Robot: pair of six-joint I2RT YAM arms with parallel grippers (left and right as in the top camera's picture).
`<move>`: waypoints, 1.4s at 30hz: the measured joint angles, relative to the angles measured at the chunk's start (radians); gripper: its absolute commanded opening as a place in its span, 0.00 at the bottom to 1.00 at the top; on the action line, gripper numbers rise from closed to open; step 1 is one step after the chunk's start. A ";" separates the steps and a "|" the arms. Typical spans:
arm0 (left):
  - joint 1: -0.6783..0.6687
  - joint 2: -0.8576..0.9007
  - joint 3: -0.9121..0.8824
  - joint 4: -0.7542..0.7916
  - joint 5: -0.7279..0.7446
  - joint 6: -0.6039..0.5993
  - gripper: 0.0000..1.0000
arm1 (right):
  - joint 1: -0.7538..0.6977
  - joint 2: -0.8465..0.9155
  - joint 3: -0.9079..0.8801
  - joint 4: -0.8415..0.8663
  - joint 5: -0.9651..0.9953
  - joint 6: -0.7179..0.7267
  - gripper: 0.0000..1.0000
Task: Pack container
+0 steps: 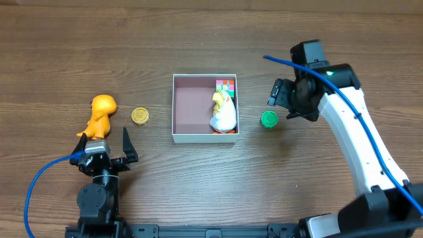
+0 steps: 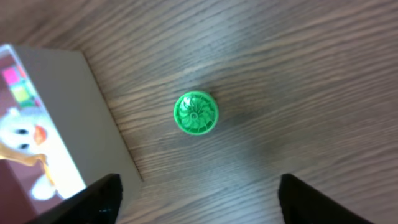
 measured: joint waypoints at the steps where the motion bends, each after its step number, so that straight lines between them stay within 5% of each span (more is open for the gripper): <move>1: 0.000 0.000 0.000 0.000 0.000 0.000 1.00 | 0.000 0.019 -0.008 0.008 0.001 0.000 0.87; 11: 0.000 0.000 0.000 0.000 0.000 0.000 1.00 | 0.000 0.267 -0.025 0.027 0.000 -0.003 0.88; 42: 0.000 0.000 0.000 0.000 0.000 0.000 1.00 | 0.000 0.346 -0.027 0.113 -0.051 -0.082 0.89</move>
